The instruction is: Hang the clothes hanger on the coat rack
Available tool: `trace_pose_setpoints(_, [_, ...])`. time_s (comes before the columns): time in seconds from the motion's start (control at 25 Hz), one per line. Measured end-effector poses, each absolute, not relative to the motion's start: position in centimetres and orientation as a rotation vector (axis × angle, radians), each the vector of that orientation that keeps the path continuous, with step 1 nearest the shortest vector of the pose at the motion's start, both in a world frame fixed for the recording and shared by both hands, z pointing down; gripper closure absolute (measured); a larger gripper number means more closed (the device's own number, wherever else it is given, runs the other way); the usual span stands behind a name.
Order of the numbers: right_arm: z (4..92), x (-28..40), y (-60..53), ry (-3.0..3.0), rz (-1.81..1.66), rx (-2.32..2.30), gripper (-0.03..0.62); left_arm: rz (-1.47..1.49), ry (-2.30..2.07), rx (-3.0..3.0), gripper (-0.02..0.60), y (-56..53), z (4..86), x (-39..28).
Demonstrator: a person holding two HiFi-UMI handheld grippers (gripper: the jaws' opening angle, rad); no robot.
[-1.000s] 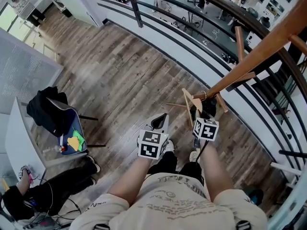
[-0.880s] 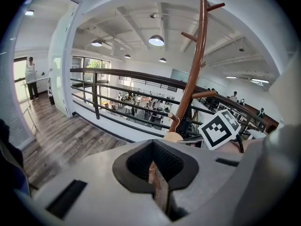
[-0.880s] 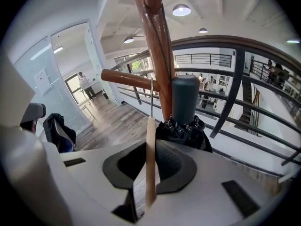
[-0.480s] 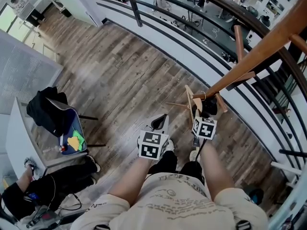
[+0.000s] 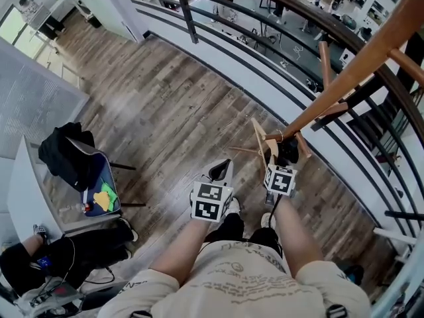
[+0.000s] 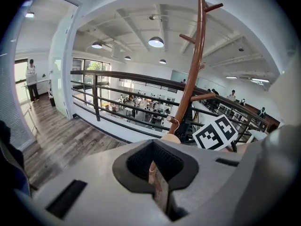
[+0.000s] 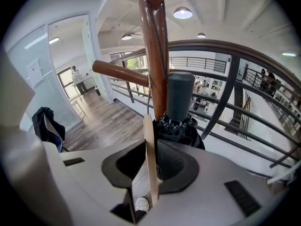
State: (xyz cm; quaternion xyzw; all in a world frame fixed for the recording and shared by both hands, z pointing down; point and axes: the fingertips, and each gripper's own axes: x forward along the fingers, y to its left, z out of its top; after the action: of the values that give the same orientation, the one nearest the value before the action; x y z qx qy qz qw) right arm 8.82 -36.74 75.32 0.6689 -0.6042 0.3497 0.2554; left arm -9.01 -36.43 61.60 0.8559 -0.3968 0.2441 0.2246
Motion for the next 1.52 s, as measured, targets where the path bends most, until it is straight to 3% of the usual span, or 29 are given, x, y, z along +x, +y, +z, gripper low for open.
trace_pose_setpoints(0.28, [73.4, 9.5, -36.3, -1.677, 0.937, 1.858, 0.524, 0.623, -1.104, 2.388, 0.577, -36.3, 60.5, -8.3])
trace_pose_setpoints(0.52, [68.6, 8.8, -35.2, -1.819, 0.956, 1.904, 0.589, 0.519, -1.130, 2.458, 0.577, -36.4, 57.0, -7.0])
trace_pose_setpoints(0.84, [61.3, 9.2, -32.7, -1.941, 0.770, 1.956, 0.591, 0.456, -1.064, 2.553, 0.577, -34.9, 53.8, -3.3])
trace_pose_setpoints(1.52, [42.8, 17.1, -27.0, -2.102, 0.465, 2.236, 0.591, 0.383, -0.943, 2.751, 0.577, -30.6, 43.8, 7.1])
